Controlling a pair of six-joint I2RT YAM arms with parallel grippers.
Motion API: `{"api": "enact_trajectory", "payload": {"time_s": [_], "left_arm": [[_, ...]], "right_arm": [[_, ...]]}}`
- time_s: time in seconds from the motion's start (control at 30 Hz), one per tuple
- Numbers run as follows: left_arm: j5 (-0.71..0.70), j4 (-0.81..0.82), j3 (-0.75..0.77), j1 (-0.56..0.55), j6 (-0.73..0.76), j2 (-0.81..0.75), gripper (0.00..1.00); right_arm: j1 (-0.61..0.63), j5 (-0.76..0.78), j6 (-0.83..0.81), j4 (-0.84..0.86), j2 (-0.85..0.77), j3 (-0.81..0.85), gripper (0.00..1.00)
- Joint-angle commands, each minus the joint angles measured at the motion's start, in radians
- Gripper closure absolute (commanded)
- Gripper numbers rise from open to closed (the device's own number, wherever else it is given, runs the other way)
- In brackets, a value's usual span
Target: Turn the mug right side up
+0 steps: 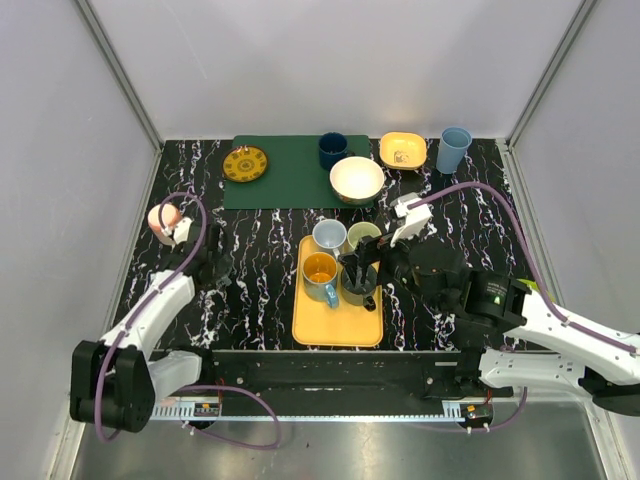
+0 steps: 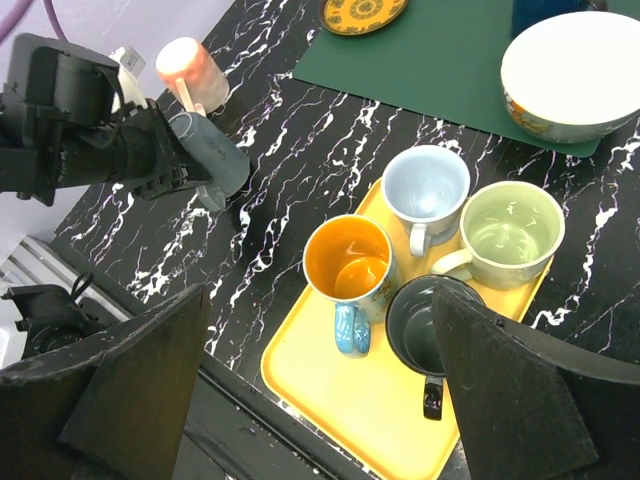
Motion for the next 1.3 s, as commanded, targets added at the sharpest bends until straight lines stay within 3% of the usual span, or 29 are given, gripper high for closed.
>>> {"api": "enact_trajectory", "payload": {"time_s": [0.0,0.13,0.2,0.33,0.37,0.43,0.53,0.67,0.83,1.07,1.27], "left_arm": [[0.202,0.090,0.017,-0.001,0.006,-0.159,1.00],[0.478,0.269,0.040,-0.021,-0.024,-0.303,1.00],[0.552,0.340,0.059,-0.047,-0.067,-0.361,1.00],[0.675,0.547,0.090,-0.120,-0.147,-0.411,1.00],[0.687,0.580,0.101,-0.146,-0.171,-0.418,1.00],[0.721,0.672,0.112,-0.169,-0.205,-0.420,1.00],[0.750,0.823,0.112,-0.212,-0.262,-0.417,1.00],[0.747,0.948,0.130,-0.283,-0.303,-0.394,1.00],[0.733,1.014,0.158,-0.349,-0.328,-0.363,1.00],[0.692,1.009,0.150,-0.441,-0.316,-0.366,1.00],[0.676,0.996,0.135,-0.476,-0.314,-0.377,1.00]], "right_arm": [[0.005,-0.037,0.002,0.093,0.004,-0.027,0.03],[0.002,-0.079,0.017,0.185,0.010,-0.082,0.02],[-0.018,-0.131,0.061,0.242,0.010,-0.104,0.01],[-0.209,-0.495,0.219,0.316,0.013,-0.133,0.00],[-0.295,-0.674,0.249,0.410,0.008,-0.153,0.00],[-0.340,-0.781,0.368,0.621,-0.019,-0.235,0.01],[-0.387,-0.943,0.485,0.803,-0.013,-0.282,0.00],[-0.400,-1.008,0.591,0.966,0.052,-0.296,0.03],[-0.403,-1.025,0.603,1.011,0.108,-0.254,0.06],[-0.429,-0.995,0.615,1.095,0.174,-0.250,0.11],[-0.453,-0.995,0.623,1.167,0.221,-0.236,0.26]]}}
